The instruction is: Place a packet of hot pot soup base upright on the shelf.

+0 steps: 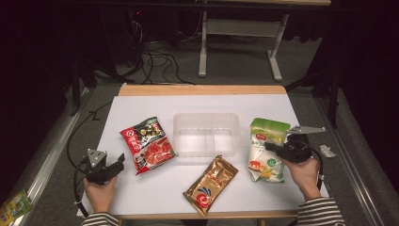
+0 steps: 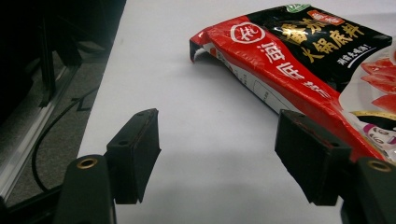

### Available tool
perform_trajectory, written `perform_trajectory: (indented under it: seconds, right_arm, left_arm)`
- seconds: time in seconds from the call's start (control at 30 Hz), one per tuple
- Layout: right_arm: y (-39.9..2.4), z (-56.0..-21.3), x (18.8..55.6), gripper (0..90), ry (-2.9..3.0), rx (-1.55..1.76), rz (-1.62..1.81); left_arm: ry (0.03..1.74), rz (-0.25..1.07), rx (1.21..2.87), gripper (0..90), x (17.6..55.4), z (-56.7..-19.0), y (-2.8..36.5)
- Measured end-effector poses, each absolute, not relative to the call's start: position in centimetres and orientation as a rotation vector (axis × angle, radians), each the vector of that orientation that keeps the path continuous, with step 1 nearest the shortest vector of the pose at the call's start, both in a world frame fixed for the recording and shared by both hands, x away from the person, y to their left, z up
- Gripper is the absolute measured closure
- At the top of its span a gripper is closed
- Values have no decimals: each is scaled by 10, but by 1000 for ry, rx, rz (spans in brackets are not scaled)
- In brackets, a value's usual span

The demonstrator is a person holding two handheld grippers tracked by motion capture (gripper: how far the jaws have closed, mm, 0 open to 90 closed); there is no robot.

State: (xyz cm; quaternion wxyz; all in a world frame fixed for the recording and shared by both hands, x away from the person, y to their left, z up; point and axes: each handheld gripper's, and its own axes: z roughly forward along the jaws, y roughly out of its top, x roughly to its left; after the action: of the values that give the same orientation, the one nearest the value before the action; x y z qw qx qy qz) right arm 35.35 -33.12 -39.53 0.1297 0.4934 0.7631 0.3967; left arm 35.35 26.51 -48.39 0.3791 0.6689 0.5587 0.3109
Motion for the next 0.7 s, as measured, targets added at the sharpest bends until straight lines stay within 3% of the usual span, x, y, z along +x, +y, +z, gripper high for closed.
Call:
perform_trajectory:
  seconds: [0.7]
  right_arm:
    - [-323,-380,344,860,2189,1389,1226]
  left_arm:
    - [1426,788,1704,318,353,-484,266]
